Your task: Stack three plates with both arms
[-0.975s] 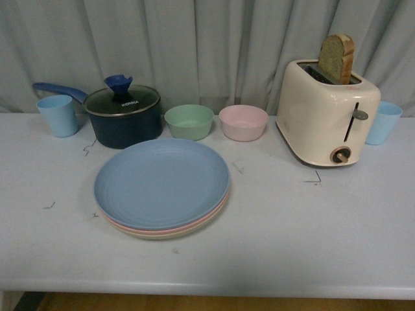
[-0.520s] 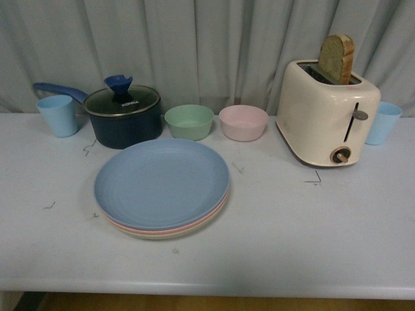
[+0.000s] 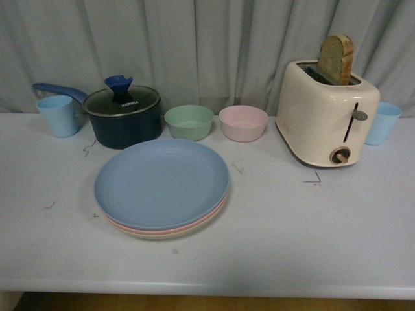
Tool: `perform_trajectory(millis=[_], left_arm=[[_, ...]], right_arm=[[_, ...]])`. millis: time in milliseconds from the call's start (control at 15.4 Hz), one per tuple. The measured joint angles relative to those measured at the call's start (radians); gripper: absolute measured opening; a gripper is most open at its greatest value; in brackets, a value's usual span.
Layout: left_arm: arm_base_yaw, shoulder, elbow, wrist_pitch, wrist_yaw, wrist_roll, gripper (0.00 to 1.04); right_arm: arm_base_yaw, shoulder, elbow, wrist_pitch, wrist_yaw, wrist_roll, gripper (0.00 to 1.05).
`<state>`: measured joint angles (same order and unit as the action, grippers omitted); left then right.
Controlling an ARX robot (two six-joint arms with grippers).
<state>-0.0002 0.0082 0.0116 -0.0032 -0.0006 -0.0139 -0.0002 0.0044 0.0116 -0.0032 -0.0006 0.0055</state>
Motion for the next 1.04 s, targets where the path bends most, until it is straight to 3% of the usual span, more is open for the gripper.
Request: perform_trajectory(millis=[65,455,520,1040], left_arm=[[0.0,0.0,0.0,0.0,0.0,0.0,0.98],[0.0,0.0,0.0,0.0,0.0,0.0,0.98],[0.0,0.0,0.0,0.0,0.0,0.0,0.98],[0.0,0.0,0.0,0.0,0.0,0.0,0.98]], right_arm=[[0.0,0.0,0.0,0.0,0.0,-0.001,0.08],[0.0,0.0,0.0,0.0,0.0,-0.001,0.92],[0.0,0.0,0.0,0.0,0.0,0.0,1.0],[0.0,0.0,0.0,0.0,0.0,-0.001,0.98]])
